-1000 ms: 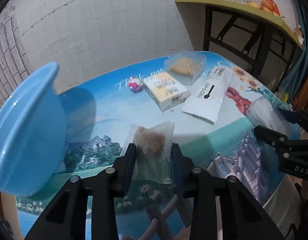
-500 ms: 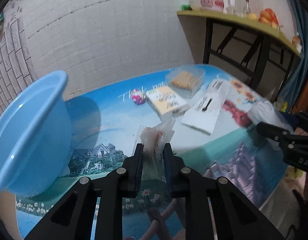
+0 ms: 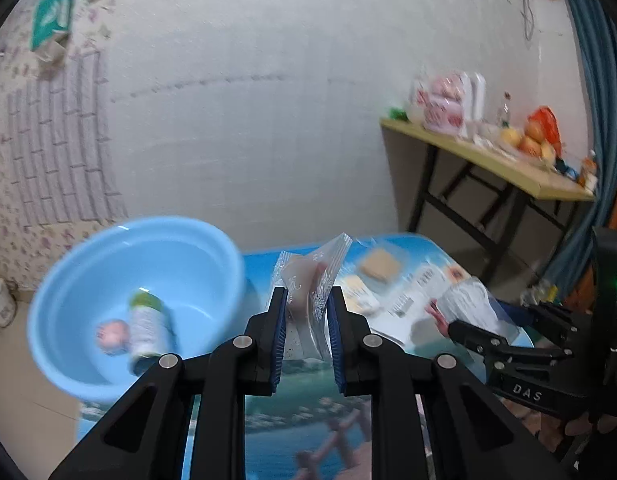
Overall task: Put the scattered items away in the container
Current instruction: 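Lift the clear bag with the left gripper while the right gripper lifts the floss box, then lower both held items into the blue basin and open both grippers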
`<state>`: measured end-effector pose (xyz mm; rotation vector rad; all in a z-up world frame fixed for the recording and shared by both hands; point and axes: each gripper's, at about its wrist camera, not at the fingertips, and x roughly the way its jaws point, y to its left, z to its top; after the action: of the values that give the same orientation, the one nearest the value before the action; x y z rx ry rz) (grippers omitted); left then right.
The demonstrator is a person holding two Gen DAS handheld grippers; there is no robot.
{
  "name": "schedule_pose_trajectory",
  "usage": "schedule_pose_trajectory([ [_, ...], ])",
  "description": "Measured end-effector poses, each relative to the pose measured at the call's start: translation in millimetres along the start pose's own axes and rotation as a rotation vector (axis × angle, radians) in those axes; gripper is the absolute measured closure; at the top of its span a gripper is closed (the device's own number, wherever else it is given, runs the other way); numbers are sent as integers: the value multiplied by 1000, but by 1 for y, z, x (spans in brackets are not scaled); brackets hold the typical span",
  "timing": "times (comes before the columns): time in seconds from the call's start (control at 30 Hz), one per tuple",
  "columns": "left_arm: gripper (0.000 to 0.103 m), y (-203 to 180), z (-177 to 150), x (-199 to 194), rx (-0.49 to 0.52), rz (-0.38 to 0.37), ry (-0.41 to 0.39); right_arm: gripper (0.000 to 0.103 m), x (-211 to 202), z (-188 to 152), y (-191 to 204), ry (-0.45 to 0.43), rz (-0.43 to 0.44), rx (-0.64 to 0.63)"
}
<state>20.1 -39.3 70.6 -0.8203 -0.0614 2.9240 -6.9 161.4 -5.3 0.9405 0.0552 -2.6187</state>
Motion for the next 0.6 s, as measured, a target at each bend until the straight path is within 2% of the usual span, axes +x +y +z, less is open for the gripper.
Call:
schedule_pose_trajectory([
  [0.13,85,29,7,-9,-28,63,-16,46,0,16,29,-21,53,-40],
  [0.3,85,74,12,-8,-53,137,16,46,6,39,66,-42,143,-66],
  [0.4,85,97,11,-1,-40,195,38,46,11,43,87,-22,191,-77],
  [0.6,85,143,5,21,-106,237,68,46,23,45,116,11,229,-120],
])
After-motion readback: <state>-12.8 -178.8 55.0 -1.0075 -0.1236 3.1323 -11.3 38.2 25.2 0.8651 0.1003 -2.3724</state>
